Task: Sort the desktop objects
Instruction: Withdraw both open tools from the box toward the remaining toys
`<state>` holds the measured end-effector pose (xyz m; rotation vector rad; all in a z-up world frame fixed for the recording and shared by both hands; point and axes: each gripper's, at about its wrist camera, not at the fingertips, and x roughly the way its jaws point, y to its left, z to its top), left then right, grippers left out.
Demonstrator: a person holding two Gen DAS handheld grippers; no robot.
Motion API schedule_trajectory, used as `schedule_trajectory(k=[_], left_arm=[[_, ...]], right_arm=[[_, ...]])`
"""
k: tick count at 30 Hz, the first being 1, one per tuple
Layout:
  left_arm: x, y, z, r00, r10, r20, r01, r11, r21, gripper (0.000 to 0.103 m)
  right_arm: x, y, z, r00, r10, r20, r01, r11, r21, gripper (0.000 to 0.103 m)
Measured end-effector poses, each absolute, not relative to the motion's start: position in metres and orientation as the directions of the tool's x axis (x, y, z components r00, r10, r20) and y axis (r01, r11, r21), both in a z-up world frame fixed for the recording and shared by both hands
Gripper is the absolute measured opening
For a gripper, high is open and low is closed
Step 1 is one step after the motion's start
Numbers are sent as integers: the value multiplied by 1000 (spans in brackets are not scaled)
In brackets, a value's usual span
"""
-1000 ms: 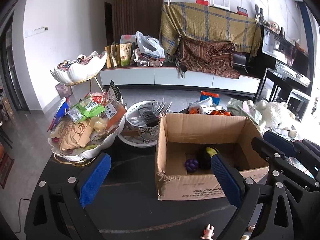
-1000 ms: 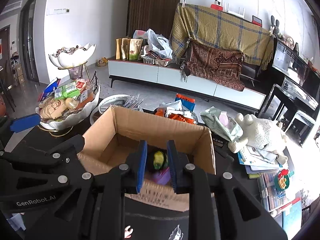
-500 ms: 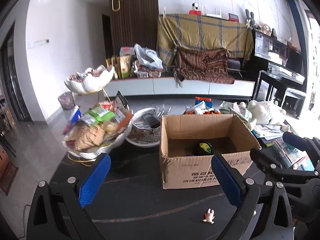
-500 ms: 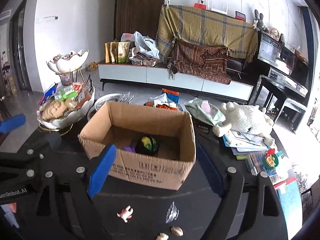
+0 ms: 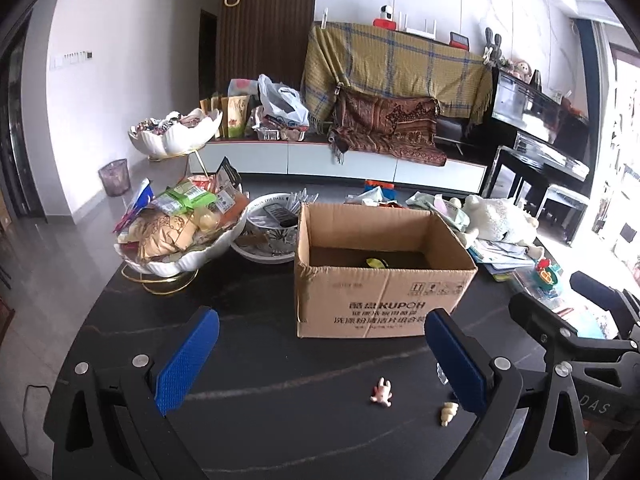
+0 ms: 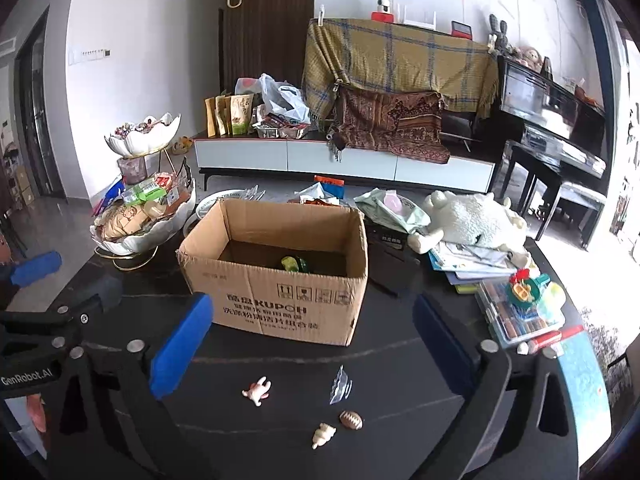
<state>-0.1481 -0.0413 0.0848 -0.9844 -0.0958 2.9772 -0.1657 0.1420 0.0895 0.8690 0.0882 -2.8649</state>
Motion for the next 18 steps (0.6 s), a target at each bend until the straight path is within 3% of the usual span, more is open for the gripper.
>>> schedule_trajectory(k=[18], left_arm=[[-100,-13,72,-796,-27,-605,1,-999,43,102]], right_arm=[[-107,160,77,-803,-154,-575,158,-986,44,102]])
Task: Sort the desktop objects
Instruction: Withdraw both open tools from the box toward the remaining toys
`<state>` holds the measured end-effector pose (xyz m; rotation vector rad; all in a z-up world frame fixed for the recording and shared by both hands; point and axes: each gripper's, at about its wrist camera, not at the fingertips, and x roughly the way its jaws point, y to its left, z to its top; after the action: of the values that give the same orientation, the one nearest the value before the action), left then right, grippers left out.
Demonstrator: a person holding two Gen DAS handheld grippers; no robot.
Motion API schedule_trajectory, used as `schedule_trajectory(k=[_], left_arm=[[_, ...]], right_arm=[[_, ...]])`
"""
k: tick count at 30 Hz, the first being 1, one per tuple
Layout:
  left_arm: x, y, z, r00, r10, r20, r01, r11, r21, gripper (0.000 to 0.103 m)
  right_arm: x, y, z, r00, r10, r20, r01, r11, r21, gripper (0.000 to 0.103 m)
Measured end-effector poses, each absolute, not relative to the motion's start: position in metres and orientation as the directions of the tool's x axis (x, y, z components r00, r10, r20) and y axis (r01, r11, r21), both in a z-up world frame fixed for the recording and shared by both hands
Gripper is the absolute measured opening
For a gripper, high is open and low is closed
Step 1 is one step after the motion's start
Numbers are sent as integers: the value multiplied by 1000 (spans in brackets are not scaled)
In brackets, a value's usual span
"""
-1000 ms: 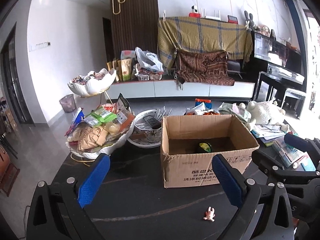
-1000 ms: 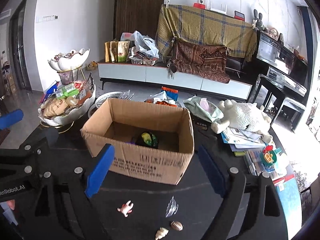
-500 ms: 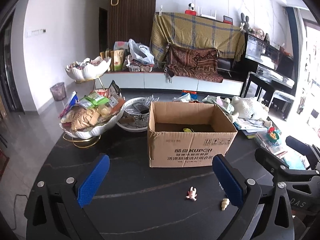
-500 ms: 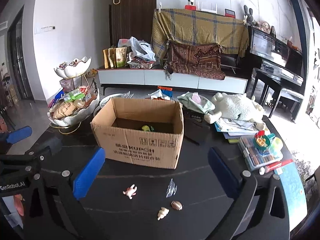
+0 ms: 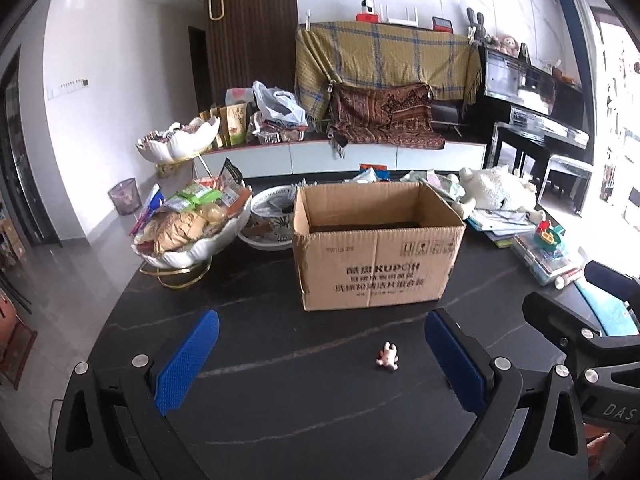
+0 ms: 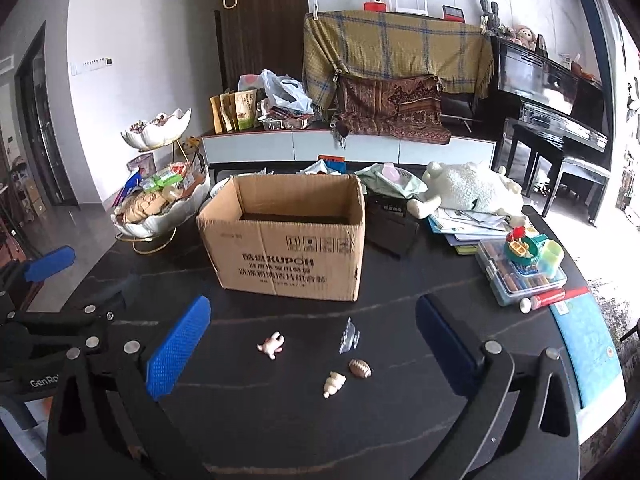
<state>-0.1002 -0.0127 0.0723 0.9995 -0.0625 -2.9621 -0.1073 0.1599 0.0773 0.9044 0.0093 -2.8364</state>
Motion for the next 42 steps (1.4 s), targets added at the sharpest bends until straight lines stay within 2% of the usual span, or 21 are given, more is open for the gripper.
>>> schedule_trajectory(k=[10,42], left_arm=[[-88,-14,55,-751,5,-660,-20,-1000,15,102],[-88,-11,21,-685,-19,-728,-15,-999,40,102]], right_arm=[[-91,162,64,-785,-155,-599,161,-986,44,102],[-85,164,24,-721,-160,-674,158,-985,65,102]])
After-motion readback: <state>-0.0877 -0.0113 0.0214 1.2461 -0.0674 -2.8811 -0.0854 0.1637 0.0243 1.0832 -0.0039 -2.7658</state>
